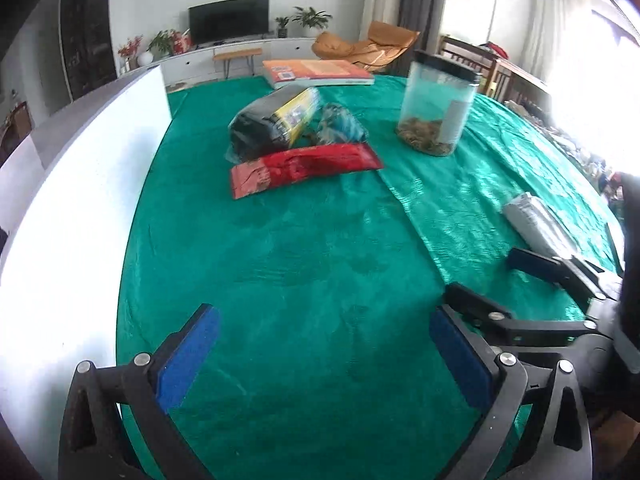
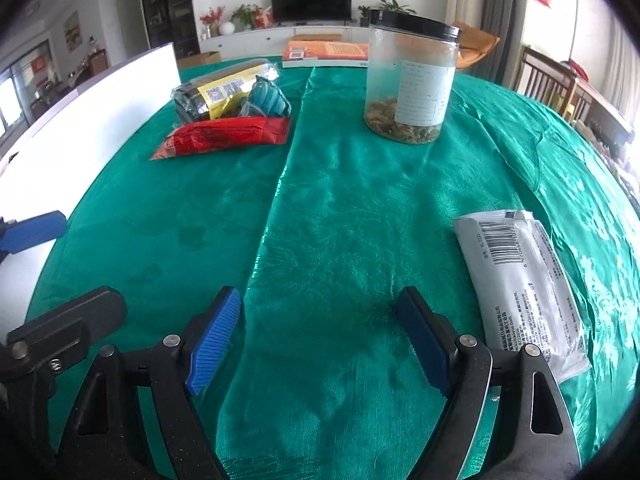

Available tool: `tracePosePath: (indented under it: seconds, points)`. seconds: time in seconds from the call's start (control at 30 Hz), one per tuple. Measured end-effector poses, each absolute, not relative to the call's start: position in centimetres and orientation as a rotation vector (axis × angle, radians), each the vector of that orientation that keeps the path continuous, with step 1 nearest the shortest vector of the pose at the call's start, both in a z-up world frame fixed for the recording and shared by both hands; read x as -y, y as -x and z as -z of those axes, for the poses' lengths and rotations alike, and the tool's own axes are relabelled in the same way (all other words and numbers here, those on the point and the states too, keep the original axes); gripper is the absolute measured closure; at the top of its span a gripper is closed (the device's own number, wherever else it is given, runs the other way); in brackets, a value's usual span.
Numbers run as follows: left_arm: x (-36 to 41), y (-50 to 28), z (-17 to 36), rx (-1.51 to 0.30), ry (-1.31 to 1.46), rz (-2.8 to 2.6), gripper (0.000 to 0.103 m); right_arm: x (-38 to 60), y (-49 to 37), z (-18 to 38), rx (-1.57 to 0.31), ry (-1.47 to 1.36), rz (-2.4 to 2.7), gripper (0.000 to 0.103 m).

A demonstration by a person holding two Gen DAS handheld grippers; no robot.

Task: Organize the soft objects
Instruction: 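Move both tools back over the table near the white barcode packet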

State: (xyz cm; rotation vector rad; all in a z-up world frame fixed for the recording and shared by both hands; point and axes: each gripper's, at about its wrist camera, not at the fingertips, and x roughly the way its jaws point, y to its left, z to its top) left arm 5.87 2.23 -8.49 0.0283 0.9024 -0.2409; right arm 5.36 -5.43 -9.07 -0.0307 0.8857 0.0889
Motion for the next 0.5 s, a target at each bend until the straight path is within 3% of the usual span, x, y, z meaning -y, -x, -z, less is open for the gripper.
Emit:
tracePosePath:
  seconds: [0.5]
  points:
    - [-3.3, -7.5, 10.7, -0.950, -0.051, 0.139, 0.000, 5.3, -5.4, 9.0, -0.884, 0.036, -0.079, 0.019]
